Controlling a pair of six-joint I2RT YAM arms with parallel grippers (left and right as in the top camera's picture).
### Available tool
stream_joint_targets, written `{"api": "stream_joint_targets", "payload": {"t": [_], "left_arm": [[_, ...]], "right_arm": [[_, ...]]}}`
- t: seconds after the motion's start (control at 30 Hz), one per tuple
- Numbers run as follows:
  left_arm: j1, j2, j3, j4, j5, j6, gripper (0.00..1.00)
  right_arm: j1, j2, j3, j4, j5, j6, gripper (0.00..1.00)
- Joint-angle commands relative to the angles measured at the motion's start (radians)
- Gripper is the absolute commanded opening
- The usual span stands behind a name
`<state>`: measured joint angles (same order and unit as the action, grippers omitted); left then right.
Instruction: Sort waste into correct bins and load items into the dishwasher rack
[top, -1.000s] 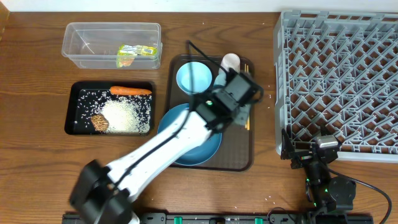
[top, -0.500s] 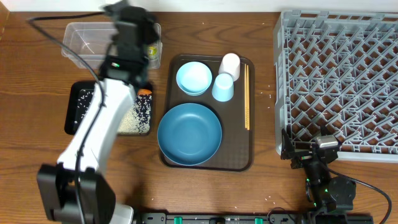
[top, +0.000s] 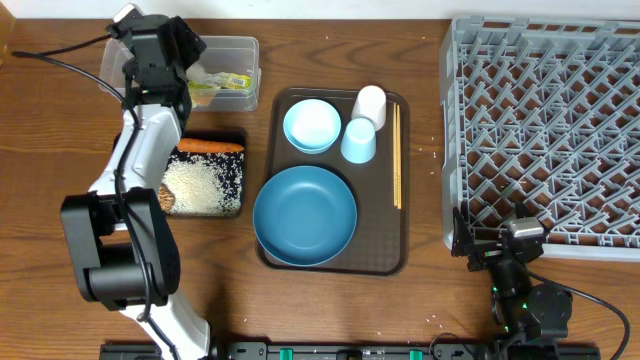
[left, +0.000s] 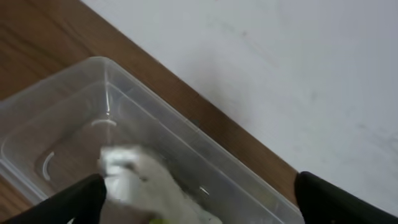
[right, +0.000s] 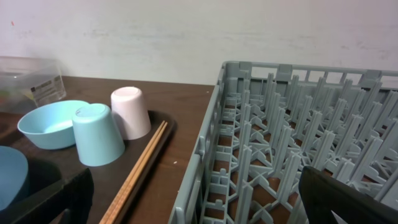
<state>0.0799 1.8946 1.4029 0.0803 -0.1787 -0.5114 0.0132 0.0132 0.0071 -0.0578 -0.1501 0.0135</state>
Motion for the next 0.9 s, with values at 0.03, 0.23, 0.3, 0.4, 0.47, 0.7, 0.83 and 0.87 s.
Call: {"api": "stream_joint_targets", "payload": {"t": [0.03,0.23,0.3,0.4,0.47,0.7,0.83,0.87], "left_arm": [[-0.008,-0.023,0.006,-0.019,0.029,-0.003,0.98],[-0.014,-0.112,0.006,-0.154,0.132,-0.003,0.98],[-0.014,-0.154,0.006,-0.243,0.173,-0.003,0.98],[-0.013,-0.234,0.006,-0.445,0.19,-0.003,0.98],[-0.013,-0.288,0.006,-0.599,0.207,-0.01,0.98],[-0.014,-0.467,0.006,-0.982,0.285,-0.071,0.98],[-0.014,-0.58,0.005,-1.132,0.283,-0.069,0.98],[-0.014,-0.602,0.003,-1.156,0.283,-0.065,0.98]], "right_arm": [[-0.014,0.0,-0.002,-0.003,-0.004,-0.011,0.99],[-0.014,0.0,-0.002,-0.003,-0.004,-0.011,0.99],[-0.014,0.0,-0.002,-0.003,-0.004,-0.011,0.99],[-0.014,0.0,-0.002,-0.003,-0.004,-0.011,0.99],[-0.014,0.0,-0.002,-0.003,-0.004,-0.011,0.99],[-0.014,0.0,-0.002,-0.003,-0.004,-0.011,0.99],[-0.014,0.0,-0.002,-0.003,-0.004,-0.011,0.99],[-0.014,0.0,-0.002,-0.003,-0.004,-0.011,0.99]]}}
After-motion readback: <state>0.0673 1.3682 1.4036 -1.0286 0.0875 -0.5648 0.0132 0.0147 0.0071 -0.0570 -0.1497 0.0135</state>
